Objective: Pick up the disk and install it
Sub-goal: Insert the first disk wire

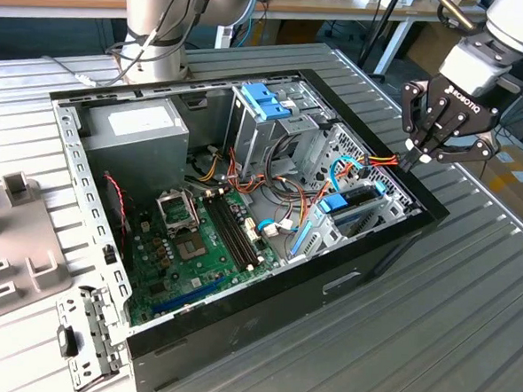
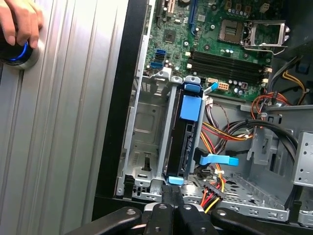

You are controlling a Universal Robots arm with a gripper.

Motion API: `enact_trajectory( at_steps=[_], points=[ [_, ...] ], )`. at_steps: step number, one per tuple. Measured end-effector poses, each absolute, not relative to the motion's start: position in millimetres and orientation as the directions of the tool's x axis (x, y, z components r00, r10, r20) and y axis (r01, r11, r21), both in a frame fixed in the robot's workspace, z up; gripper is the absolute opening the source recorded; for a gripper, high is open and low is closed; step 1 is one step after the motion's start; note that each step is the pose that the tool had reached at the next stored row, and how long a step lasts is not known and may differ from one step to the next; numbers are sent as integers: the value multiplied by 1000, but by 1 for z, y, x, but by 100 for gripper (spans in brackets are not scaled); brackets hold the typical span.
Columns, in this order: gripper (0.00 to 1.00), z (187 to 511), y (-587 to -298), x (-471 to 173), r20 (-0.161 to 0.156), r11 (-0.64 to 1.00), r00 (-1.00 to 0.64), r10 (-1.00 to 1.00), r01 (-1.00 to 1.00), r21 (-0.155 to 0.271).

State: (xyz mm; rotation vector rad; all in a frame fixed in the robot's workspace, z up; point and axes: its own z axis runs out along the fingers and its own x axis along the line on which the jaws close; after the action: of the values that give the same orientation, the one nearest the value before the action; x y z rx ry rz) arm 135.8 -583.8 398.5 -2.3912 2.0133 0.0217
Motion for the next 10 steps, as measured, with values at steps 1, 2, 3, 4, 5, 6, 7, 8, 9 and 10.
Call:
enact_trajectory(
  at_steps=[1, 2, 3, 4, 5, 6, 7, 8, 9, 10],
  points=[
    [11, 398, -584, 136, -21, -176, 176, -984, -984, -3],
    [11, 398, -584, 136, -21, -182, 182, -983, -983, -3],
    [11, 399, -584, 136, -21, -188, 188, -982, -982, -3],
    [11, 398, -584, 136, -21, -194, 194, -981, -981, -3],
    [11, 398, -584, 136, -21, -200, 200, -980, -980, -3],
    [11, 398, -584, 136, -21, -204, 204, -979, -979, -3],
    [11, 398, -584, 136, -21, -207, 207, -978, -978, -3],
    [11, 398, -584, 136, -21, -210, 210, -978, -978, -3],
    [11, 398, -584, 136, -21, -213, 213, -977, -977, -3],
    [11, 398, -584, 136, -21, -222, 222, -975, -975, -3]
  ],
)
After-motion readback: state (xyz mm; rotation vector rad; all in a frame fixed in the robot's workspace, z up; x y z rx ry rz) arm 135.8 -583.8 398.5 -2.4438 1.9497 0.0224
